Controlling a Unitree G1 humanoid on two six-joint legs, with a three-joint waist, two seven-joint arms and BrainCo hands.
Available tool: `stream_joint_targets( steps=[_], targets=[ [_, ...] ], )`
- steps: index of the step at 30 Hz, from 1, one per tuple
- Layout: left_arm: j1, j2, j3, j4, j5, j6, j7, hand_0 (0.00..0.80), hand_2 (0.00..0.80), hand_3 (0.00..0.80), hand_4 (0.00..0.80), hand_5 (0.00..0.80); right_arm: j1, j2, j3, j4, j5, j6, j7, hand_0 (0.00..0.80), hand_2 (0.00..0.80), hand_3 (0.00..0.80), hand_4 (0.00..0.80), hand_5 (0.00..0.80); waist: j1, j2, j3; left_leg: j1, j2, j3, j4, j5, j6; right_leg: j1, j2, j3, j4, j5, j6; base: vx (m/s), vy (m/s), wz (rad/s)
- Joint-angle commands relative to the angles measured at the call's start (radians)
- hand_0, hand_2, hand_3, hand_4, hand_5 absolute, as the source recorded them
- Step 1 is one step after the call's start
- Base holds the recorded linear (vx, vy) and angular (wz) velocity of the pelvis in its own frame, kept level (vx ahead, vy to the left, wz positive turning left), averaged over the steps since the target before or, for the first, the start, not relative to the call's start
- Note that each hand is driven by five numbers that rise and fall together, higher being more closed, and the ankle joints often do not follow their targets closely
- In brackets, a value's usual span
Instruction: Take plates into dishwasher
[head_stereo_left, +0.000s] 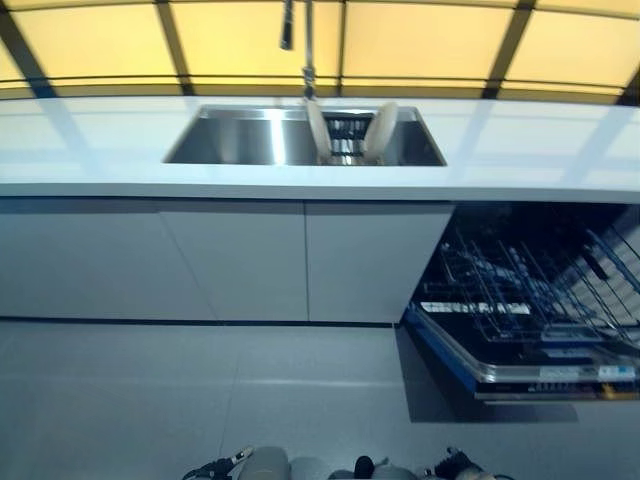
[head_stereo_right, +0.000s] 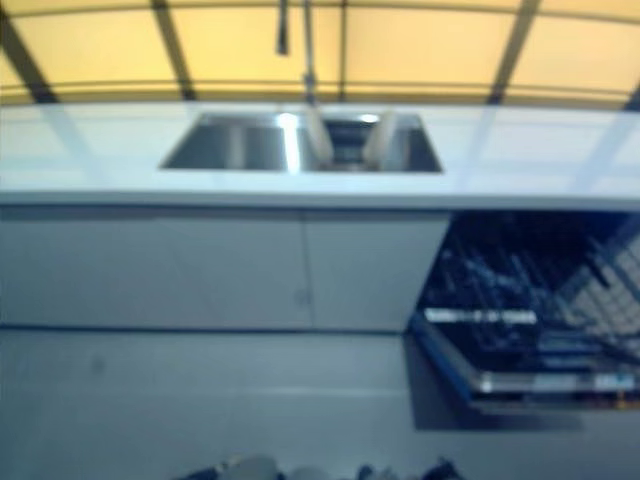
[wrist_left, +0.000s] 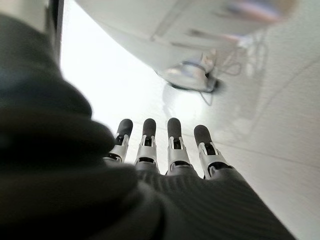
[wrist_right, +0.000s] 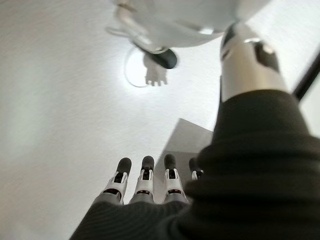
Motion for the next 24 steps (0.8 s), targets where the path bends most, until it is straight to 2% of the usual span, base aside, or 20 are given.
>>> stream_joint_targets(
  steps=[1, 3, 6, 8, 11, 14, 18, 20, 22, 23, 24],
  targets=[
    [0.020, 0.004, 0.007, -0.010, -0.018, 0.003, 0.010, 0.000, 0.000, 0.000, 0.000, 0.000, 0.038, 0.016, -0.018, -0.066, 0.021, -0.035, -0.010, 0.000, 0.000, 0.000, 0.000, 0.000, -0.007, -0.076, 0.030, -0.167, -0.086, 0.058, -0.064, 0.342, 0.069, 0.248, -0.029, 0.037, -0.046, -0.091, -0.018, 0.287, 0.117, -0.92],
    [0.015, 0.019, 0.007, -0.009, 0.002, 0.000, -0.001, 0.000, 0.000, 0.000, 0.000, 0.000, 0.043, 0.025, -0.027, -0.075, 0.009, -0.036, -0.015, 0.000, 0.000, 0.000, 0.000, 0.000, -0.015, -0.086, 0.012, -0.167, -0.091, 0.079, 0.003, 0.275, 0.095, 0.274, -0.064, 0.051, -0.011, -0.129, 0.008, 0.317, 0.104, -0.17],
    [0.012, 0.036, -0.007, -0.024, 0.019, 0.003, -0.009, 0.000, 0.000, 0.000, 0.000, 0.000, 0.070, 0.030, -0.032, -0.083, -0.088, -0.062, 0.017, 0.000, 0.000, 0.000, 0.000, 0.000, -0.016, -0.102, -0.014, -0.163, -0.068, 0.140, 0.035, 0.242, 0.095, 0.311, -0.108, -0.006, -0.035, -0.126, 0.033, 0.280, 0.022, 0.03],
    [0.001, 0.041, -0.018, -0.032, 0.009, 0.009, -0.005, 0.000, 0.000, 0.000, 0.000, 0.000, 0.068, 0.031, -0.019, -0.091, -0.084, -0.068, 0.019, 0.000, 0.000, 0.000, 0.000, 0.000, -0.011, -0.107, -0.023, -0.177, -0.062, 0.146, 0.044, 0.240, 0.094, 0.315, -0.120, -0.021, -0.050, -0.123, 0.037, 0.133, -0.006, -0.10],
    [-0.030, 0.043, -0.037, -0.033, -0.005, 0.001, -0.013, 0.000, 0.000, 0.000, 0.000, 0.000, 0.051, 0.034, 0.007, -0.094, -0.065, -0.067, 0.019, 0.000, 0.000, 0.000, 0.000, 0.000, -0.002, -0.118, -0.026, -0.223, -0.056, 0.160, 0.070, 0.244, 0.094, 0.321, -0.124, -0.017, -0.088, -0.115, 0.036, 0.073, -0.007, -0.10],
    [-0.030, 0.031, -0.042, -0.034, 0.034, 0.000, -0.021, 0.000, 0.000, 0.000, 0.000, 0.000, 0.050, 0.045, 0.003, -0.093, -0.032, -0.060, 0.009, 0.000, 0.000, 0.000, 0.000, 0.000, 0.011, -0.134, -0.040, -0.232, -0.057, 0.160, 0.088, 0.227, 0.098, 0.340, -0.145, -0.019, -0.123, -0.105, 0.063, 0.167, 0.035, -0.26],
    [-0.020, 0.028, -0.045, -0.026, 0.073, 0.002, -0.026, 0.000, 0.000, 0.000, 0.000, 0.000, 0.050, 0.047, -0.018, -0.099, -0.032, -0.046, 0.002, 0.000, 0.000, 0.000, 0.000, 0.000, 0.007, -0.143, -0.057, -0.227, -0.071, 0.155, 0.135, 0.184, 0.118, 0.344, -0.176, -0.012, -0.104, -0.101, 0.085, 0.185, 0.111, -0.14],
    [-0.020, 0.031, -0.042, -0.025, 0.079, 0.006, -0.019, 0.000, 0.000, 0.000, 0.000, 0.000, 0.052, 0.046, -0.037, -0.098, -0.042, -0.035, -0.002, 0.000, 0.000, 0.000, 0.000, 0.000, 0.001, -0.148, -0.075, -0.216, -0.095, 0.147, 0.165, 0.145, 0.147, 0.348, -0.205, -0.003, -0.032, -0.094, 0.104, 0.277, 0.210, -0.19],
    [-0.025, 0.036, -0.042, -0.028, 0.088, 0.009, -0.017, 0.000, 0.000, 0.000, 0.000, 0.000, 0.054, 0.045, -0.051, -0.099, -0.048, -0.024, -0.003, 0.000, 0.000, 0.000, 0.000, 0.000, 0.001, -0.155, -0.089, -0.183, -0.124, 0.135, 0.143, 0.130, 0.171, 0.325, -0.257, -0.013, 0.097, 0.032, 0.130, 0.215, 0.219, -0.10],
    [-0.033, 0.042, -0.051, -0.031, 0.089, 0.006, -0.021, 0.000, 0.000, 0.000, 0.000, 0.000, 0.058, 0.039, -0.059, -0.100, -0.052, -0.023, -0.007, 0.000, 0.000, 0.000, 0.000, 0.000, -0.014, -0.135, -0.098, -0.128, -0.136, 0.115, 0.101, 0.119, 0.195, 0.210, -0.289, -0.002, 0.317, 0.179, 0.139, 0.255, 0.323, -0.18],
    [-0.041, 0.048, -0.067, -0.033, 0.086, 0.010, -0.031, 0.000, 0.000, 0.000, 0.000, 0.000, 0.064, 0.031, -0.063, -0.100, -0.052, -0.032, -0.013, 0.000, 0.000, 0.000, 0.000, 0.000, -0.038, -0.112, -0.093, -0.086, -0.138, 0.102, 0.078, 0.110, 0.209, 0.104, -0.268, 0.016, 0.456, 0.216, 0.125, 0.285, 0.355, -0.21]
  ],
)
